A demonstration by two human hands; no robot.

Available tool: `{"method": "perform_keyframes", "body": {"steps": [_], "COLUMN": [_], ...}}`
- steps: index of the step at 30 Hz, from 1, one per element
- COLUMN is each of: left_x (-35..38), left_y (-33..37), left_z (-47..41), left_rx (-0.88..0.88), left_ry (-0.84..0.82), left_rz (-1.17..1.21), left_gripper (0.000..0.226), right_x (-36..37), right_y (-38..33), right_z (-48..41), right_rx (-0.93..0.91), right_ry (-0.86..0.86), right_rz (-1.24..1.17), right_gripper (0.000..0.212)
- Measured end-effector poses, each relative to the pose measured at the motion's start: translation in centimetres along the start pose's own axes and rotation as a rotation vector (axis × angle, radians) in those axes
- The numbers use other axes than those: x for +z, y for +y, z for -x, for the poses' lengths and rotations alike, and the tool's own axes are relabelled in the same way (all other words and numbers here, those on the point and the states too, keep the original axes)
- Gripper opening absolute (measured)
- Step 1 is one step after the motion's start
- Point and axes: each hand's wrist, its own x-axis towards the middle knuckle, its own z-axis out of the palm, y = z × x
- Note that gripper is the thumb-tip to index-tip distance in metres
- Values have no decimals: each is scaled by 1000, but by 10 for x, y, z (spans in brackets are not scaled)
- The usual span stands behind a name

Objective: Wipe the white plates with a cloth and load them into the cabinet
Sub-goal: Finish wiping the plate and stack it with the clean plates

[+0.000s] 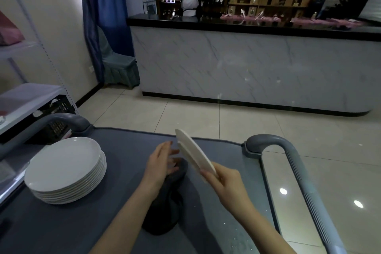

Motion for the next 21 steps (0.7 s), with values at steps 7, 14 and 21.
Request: {"method": "perform_keyframes", "body": {"steps": [7, 14, 21], "left_x": [-25, -69, -137], "left_y": [17, 8, 5], "left_z": [18, 21, 18], "left_rx": [-78, -47, 33], "left_ry": [89, 264, 415], "left_rz": [95, 162, 226], "left_gripper": [26, 29, 31], "right_x": [20, 41, 72], "right_y": [-7, -16, -26], "right_z": [3, -25, -57], "right_rx": [-504, -305, 80], "right_ry": [-27, -500, -90], "right_rz": [519, 411, 87], "right_gripper": [46, 56, 64]}}
